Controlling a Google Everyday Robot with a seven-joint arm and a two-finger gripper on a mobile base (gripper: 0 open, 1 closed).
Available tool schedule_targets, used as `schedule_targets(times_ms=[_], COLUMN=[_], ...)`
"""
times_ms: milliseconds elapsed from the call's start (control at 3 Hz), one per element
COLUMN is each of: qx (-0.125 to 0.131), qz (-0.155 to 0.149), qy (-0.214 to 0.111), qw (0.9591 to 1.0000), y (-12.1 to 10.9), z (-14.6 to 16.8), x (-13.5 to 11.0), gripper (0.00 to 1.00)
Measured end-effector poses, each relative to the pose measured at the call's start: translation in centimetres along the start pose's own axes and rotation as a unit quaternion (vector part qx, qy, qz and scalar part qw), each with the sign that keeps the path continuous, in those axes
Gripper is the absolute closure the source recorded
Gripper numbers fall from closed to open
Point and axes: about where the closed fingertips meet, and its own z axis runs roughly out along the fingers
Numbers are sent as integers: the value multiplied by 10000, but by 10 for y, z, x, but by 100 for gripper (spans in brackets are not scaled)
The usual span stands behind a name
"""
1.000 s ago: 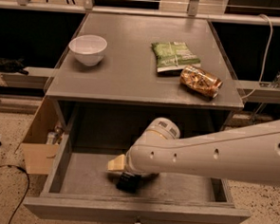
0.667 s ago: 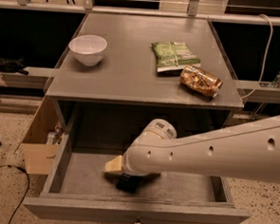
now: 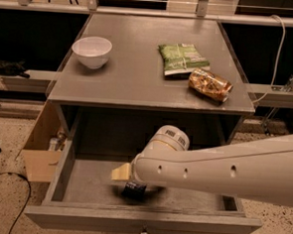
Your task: Pick rxbar blueberry from top drawer and place on counter
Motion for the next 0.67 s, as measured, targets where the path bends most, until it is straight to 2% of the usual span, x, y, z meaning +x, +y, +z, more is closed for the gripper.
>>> schedule_targets(times_ms=[667], qx=[114], qz=[2], qy=[105], qw=[9999], y=[4], z=[14], x=[-2], gripper=[0])
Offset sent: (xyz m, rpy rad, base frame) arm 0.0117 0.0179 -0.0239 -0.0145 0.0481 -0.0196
